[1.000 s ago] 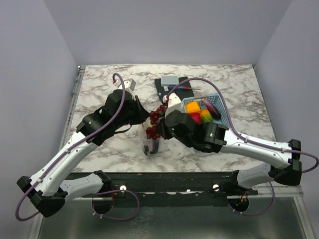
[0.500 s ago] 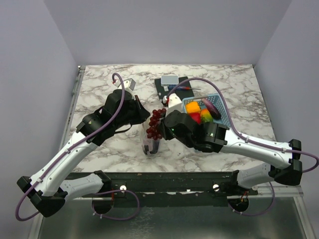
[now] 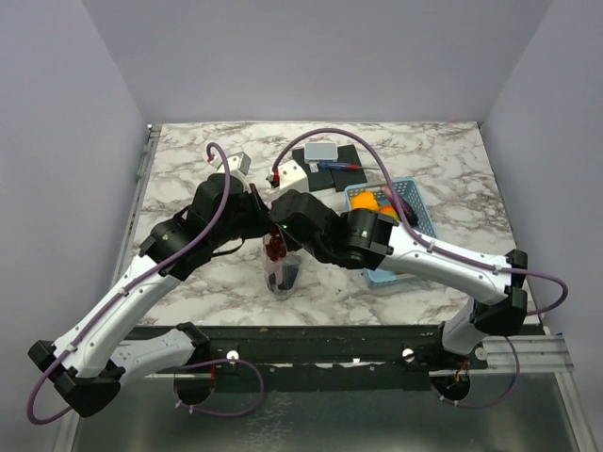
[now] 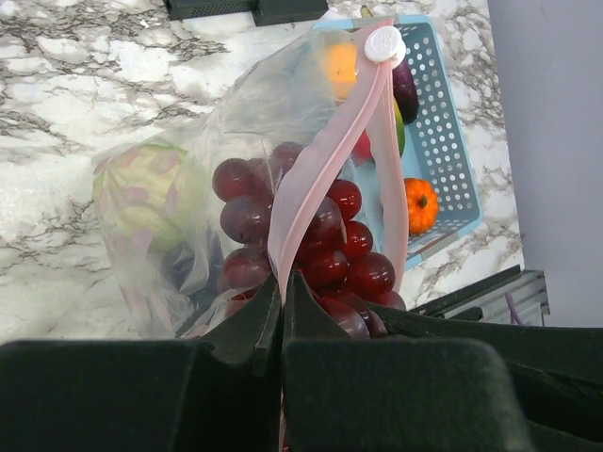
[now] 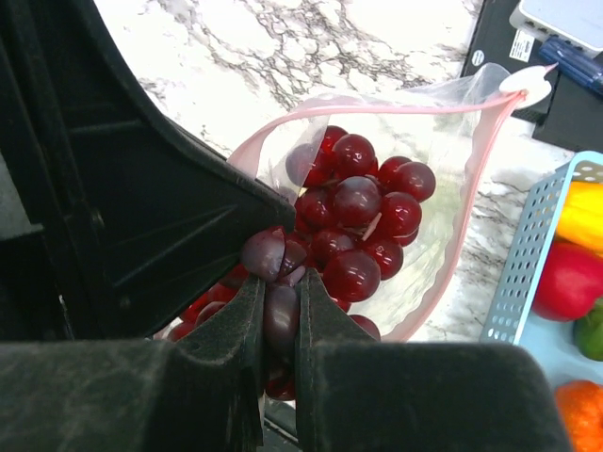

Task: Place the food in the zip-top bag and seal the zipper
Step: Place the fake fruit in the zipper food storage bag.

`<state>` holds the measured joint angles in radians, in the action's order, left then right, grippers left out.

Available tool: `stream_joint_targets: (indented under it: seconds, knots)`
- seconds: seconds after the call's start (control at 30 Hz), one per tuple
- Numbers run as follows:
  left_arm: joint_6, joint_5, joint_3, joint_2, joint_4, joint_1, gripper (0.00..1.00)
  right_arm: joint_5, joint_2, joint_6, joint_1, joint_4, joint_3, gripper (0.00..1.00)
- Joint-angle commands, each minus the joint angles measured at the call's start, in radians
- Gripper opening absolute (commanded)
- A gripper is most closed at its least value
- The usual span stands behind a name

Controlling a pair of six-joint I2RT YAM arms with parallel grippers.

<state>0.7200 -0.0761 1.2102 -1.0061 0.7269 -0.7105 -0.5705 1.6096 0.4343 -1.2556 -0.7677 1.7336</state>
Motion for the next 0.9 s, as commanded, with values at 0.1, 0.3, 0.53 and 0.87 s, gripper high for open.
stream_joint_targets:
  seconds: [0.1, 0.3, 0.53, 0.87]
  knots:
    - [0.013, 0.064, -0.019, 0.043, -0.029, -0.012, 0.0, -0.075, 0.06, -0.03, 0.015, 0.007, 0.065, 0.01]
    - [0.016, 0.071, -0.016, 0.047, -0.029, -0.012, 0.0, -0.087, 0.069, -0.037, 0.045, 0.024, 0.023, 0.02]
    - [0.021, 0.075, -0.009, 0.052, -0.029, -0.011, 0.0, -0.069, 0.062, -0.031, 0.067, 0.044, -0.011, 0.38]
    - [0.016, 0.075, 0.003, 0.02, -0.034, -0.012, 0.0, -0.061, 0.008, -0.049, 0.068, 0.033, 0.039, 0.64]
